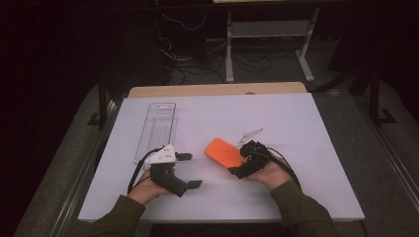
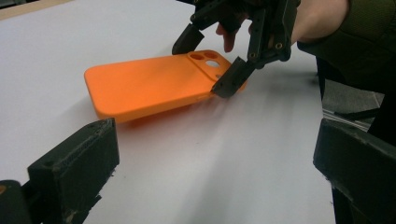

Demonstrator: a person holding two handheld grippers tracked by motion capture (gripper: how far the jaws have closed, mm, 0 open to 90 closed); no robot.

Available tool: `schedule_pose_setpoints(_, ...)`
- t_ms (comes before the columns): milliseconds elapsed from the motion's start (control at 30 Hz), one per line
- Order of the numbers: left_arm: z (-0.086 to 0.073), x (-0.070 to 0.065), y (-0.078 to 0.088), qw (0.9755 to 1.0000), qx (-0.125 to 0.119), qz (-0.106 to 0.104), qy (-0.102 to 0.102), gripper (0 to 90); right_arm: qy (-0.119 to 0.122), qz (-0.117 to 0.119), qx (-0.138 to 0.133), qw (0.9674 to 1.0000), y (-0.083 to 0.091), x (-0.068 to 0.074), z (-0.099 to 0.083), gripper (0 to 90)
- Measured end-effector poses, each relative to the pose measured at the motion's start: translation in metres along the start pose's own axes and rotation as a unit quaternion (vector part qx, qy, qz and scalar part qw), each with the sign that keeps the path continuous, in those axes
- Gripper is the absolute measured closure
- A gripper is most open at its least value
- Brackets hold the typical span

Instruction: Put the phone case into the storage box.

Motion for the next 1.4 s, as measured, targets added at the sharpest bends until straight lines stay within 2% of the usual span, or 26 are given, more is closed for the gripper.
schedule_pose_setpoints(133, 0.0, -0.001, -0.001, 1.0, -0.003, 0.0, 0.004, 0.0, 0.004, 0.002, -0.002, 1.0, 0.004, -0.004, -0.001, 15.3)
schedule_pose_setpoints(333, 0.0, 0.0, 0.0, 1.0, -0.001, 0.001, -0.001, 0.0, 0.005, 0.002, -0.003, 1.0, 0.008, -0.007, -0.001, 15.3)
schedule_pose_setpoints(700, 0.0, -0.001, -0.001, 1.0, -0.002, 0.0, 0.003, 0.0, 0.02, 0.006, -0.003, 0.9998, 0.012, -0.011, -0.003, 15.3)
schedule_pose_setpoints(933, 0.0, 0.0, -0.001, 1.0, 0.003, 0.001, -0.008, 0.0, 0.03, 0.017, -0.001, 0.9994, 0.015, -0.014, -0.004, 15.3)
schedule_pose_setpoints(1067, 0.001, 0.0, -0.001, 1.0, 0.002, 0.002, -0.006, 0.0, 0.033, 0.027, -0.005, 0.9991, 0.019, -0.015, -0.005, 15.3)
schedule_pose_setpoints(1233, 0.003, 0.0, -0.002, 1.0, 0.003, -0.001, -0.006, 0.0, 0.054, 0.028, -0.001, 0.9981, 0.023, -0.023, -0.007, 15.3)
schedule_pose_setpoints(1400, 0.005, 0.0, -0.003, 1.0, 0.002, -0.003, -0.007, 0.0, 0.057, 0.033, -0.005, 0.9978, 0.027, -0.028, -0.009, 15.3)
Point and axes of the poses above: each handheld gripper's, and its own axes: y roughly backward along the jaws, z roughly out of its top, x roughly to its left, the point moved 9 cm from there along -y, roughly forward along the jaws, and after that the axes turned 3 degrees about -y, right-handed, at the moved point
